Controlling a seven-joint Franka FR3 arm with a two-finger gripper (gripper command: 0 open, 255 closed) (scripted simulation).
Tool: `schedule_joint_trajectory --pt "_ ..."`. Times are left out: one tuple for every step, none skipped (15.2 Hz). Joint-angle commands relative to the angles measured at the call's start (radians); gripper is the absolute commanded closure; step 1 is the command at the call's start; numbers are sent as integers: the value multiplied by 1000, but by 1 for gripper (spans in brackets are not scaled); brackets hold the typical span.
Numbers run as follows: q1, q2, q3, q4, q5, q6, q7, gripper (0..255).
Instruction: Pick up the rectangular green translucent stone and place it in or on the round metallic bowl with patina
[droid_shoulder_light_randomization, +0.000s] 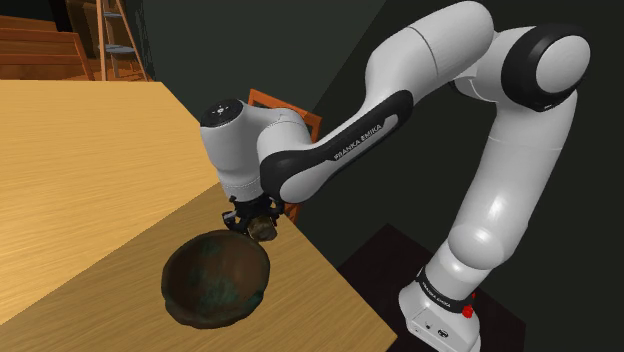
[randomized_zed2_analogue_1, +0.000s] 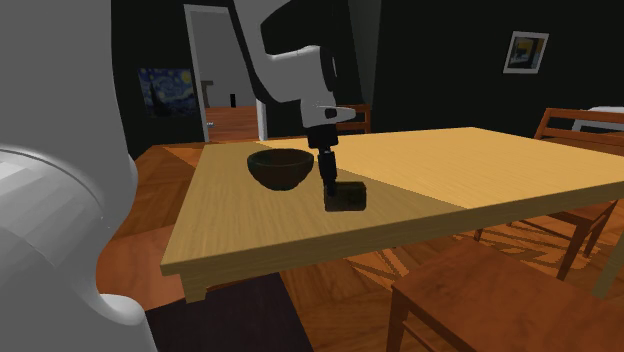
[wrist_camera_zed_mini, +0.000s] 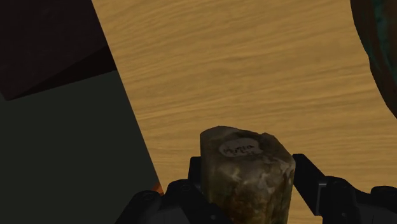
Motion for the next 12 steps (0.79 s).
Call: schedule_joint_trajectory --pt "0 1 0 -1 0 0 0 255" --pt "-1 0 0 -2 0 1 -1 255" --pt "-5 -11 4 1 12 -7 -10 255" --pt "-9 -22 8 5 22 -16 -20 255" --pt "-12 -33 12 9 33 -24 -29 255" --pt "-16 -44 16 13 44 -33 -38 255" --pt "-19 -55 19 17 54 -42 -48 255" --pt "-22 -66 22 22 64 -51 -57 255" --pt "-25 -77 25 27 74 -60 -66 255" --pt "-28 -87 27 32 84 -69 -75 255" --pt "-31 -97 29 37 94 -79 -84 255" --pt "-33 -107 31 43 103 -88 -93 255"
